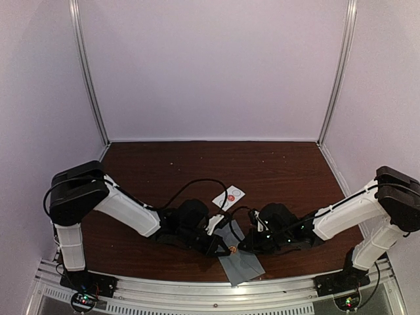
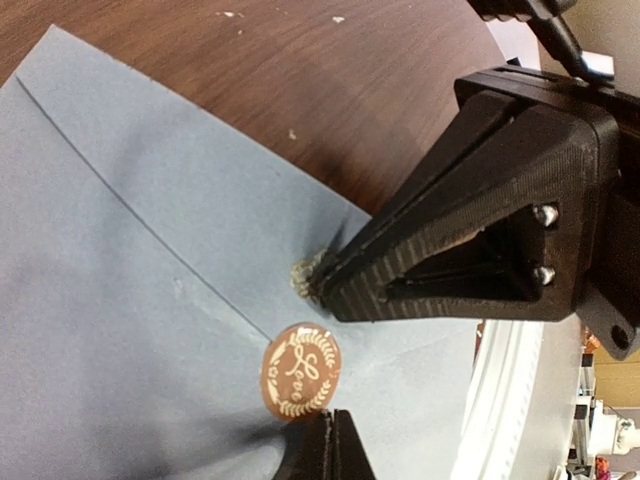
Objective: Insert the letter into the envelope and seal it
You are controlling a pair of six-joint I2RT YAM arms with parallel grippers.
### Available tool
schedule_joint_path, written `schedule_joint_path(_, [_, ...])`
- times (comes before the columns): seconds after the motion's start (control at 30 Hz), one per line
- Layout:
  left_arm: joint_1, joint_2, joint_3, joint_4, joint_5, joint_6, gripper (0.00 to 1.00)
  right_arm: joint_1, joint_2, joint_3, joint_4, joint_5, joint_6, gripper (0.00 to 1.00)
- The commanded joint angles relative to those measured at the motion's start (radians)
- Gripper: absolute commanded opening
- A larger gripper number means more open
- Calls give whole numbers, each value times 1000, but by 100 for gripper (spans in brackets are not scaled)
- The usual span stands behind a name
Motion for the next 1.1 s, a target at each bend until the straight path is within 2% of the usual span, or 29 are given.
schedule_joint_path(0.0, [27,-22,-21,-146,-73,36,0,3,-28,-23,-60,26,-17,1])
schedule_joint_path(0.13, [85,-133,-47,-153,-110,75,0,3,-94,-14,-55,24,-53,17])
schedule_joint_path(0.2, [113,-202,-61,-158,-133,87,6,3,-137,-8,-60,28,-75,24])
schedule_joint_path(0.33, [152,-330,-68,-189,-214,115,27,3,-228,11,-89,40,-123,39])
schedule_joint_path(0.4, [165,-391,-66,-200,-255,122,42,3,-270,30,-115,55,-156,49])
schedule_joint_path(0.5, [182,-438,-46,-211,-299,139,64,1,-322,72,-172,106,-227,69])
schedule_joint_path(0.63, [205,-426,19,-203,-334,172,77,-26,-340,166,-250,201,-345,97])
schedule_joint_path(0.67, [214,-413,47,-196,-344,174,78,-44,-333,189,-267,211,-372,99])
schedule_joint_path(0.87, [326,-281,162,-110,-344,227,81,-214,-215,293,-251,205,-501,100])
schedule_joint_path(1.07, [556,-265,127,-27,-286,270,81,-461,-125,308,-155,156,-580,100])
